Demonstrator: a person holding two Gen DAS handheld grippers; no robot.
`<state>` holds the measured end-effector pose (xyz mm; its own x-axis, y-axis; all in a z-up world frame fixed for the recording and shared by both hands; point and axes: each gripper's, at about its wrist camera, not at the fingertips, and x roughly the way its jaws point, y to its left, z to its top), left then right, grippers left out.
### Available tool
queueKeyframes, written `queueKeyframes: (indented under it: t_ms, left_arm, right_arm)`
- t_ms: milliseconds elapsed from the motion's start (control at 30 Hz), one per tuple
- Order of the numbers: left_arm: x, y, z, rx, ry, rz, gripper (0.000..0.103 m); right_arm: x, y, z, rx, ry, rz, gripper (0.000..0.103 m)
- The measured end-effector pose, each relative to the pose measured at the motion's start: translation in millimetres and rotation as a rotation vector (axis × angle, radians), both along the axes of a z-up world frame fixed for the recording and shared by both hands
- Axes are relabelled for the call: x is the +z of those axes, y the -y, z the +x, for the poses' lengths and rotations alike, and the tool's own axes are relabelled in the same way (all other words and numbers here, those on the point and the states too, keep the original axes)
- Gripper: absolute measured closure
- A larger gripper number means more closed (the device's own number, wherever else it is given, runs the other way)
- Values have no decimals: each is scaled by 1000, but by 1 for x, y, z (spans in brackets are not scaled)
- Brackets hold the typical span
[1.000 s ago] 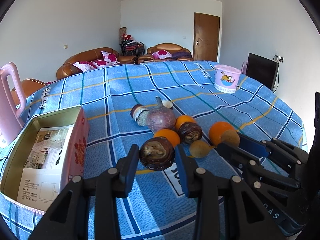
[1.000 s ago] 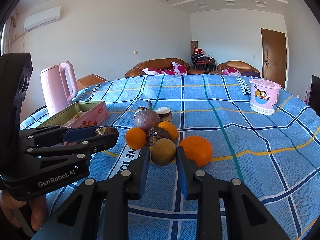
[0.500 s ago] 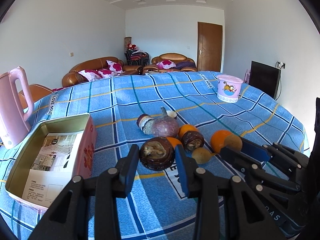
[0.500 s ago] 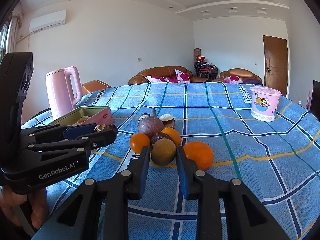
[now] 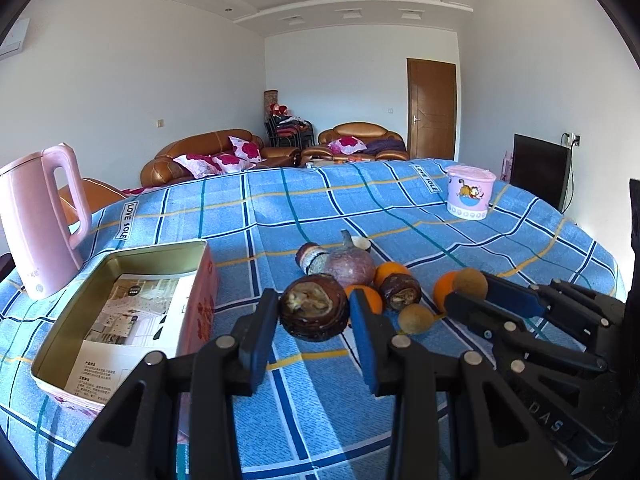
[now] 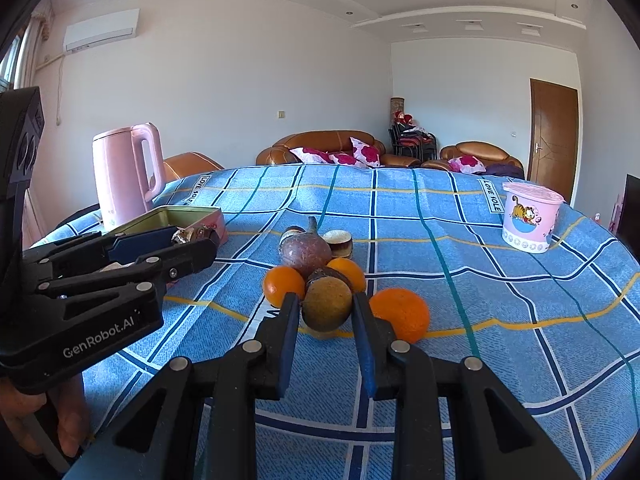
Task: Organize fruits
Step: 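Carry the mangosteen and kiwi in both tools over the open tin box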
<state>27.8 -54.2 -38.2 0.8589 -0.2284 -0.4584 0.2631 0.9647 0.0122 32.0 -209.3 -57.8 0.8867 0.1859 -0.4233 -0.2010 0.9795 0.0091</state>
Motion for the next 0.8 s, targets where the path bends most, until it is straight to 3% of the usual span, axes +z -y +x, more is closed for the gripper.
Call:
queueKeyframes:
  t_ms: [800]
  left_arm:
    - [17,-79,7,228,-7,-5,64]
  right_arm:
    - [63,-76,27,197,52,-59,74]
